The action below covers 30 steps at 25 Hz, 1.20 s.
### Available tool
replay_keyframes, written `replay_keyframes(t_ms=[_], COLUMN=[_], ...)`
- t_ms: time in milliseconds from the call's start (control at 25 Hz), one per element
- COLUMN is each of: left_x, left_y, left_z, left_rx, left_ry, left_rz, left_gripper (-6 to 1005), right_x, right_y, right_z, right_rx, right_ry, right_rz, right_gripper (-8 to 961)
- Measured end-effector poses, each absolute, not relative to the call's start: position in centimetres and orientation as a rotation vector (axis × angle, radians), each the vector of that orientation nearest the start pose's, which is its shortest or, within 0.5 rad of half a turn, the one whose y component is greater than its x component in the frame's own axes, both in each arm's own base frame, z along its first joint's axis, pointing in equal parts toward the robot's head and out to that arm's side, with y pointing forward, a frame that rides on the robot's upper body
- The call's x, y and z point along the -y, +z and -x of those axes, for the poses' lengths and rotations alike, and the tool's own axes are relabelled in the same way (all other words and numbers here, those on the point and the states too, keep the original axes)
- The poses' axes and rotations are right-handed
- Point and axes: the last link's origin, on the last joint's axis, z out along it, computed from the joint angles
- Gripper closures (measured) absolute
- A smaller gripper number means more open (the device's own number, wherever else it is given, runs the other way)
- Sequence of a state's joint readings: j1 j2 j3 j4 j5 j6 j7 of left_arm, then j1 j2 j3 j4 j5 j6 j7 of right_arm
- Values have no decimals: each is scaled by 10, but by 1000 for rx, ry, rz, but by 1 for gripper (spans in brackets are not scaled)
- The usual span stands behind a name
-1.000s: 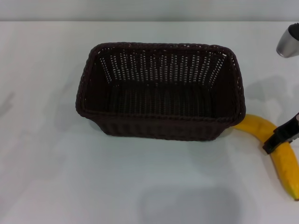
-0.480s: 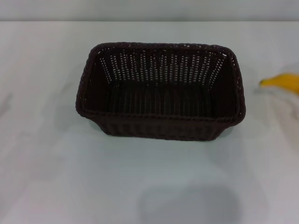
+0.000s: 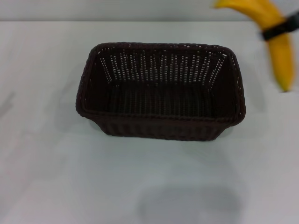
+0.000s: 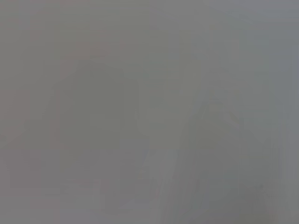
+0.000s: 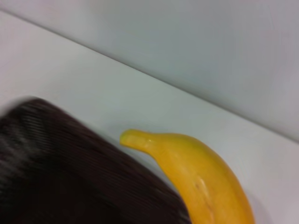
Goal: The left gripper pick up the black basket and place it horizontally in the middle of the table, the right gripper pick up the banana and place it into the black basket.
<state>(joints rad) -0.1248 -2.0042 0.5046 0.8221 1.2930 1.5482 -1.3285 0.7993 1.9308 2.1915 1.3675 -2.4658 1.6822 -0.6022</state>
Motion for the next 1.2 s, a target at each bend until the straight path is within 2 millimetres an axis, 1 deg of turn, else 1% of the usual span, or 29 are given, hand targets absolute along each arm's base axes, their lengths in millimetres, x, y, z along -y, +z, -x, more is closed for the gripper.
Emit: replay_keyframes(t_ms=[80,200,320,440,600,760,840,960,1160,1200], left_x=[-255,-255,-254,-253,-252,-252,-252,-252,-252,-251], left_y=[168,167,165,162,161,160,160,160,163,165], left_z=[348,347,348,349,349,349,349,349,351,353], left_rx=[549,551,560,569,574,575,575,575,573,571], left_ry=[-1030,-1033,-1038,-1044,-1045,-1046,-1045,-1045,-1042,-1040], left_rz=[1793,1792,1789,1786,1784,1783,1783,1783,1765,1753], left_gripper=[111,111,111,111,111,111,111,111,111,111], right_x=[-408,-407,-408,-408,-406,-403,-403,-406,-413,-415], right_y=[103,75,53,38,22,10,8,11,30,39], right_z=[-113,-86,-67,-57,-55,-61,-64,-70,-85,-92], right_rx=[-857,-723,-622,-542,-458,-408,-406,-401,-387,-394], right_ry=[-38,-20,33,68,31,-21,-13,10,83,123], right_rz=[2552,2653,2709,2728,2765,2813,2811,2783,2707,2676], right_gripper=[427,427,426,426,426,427,427,427,240,202])
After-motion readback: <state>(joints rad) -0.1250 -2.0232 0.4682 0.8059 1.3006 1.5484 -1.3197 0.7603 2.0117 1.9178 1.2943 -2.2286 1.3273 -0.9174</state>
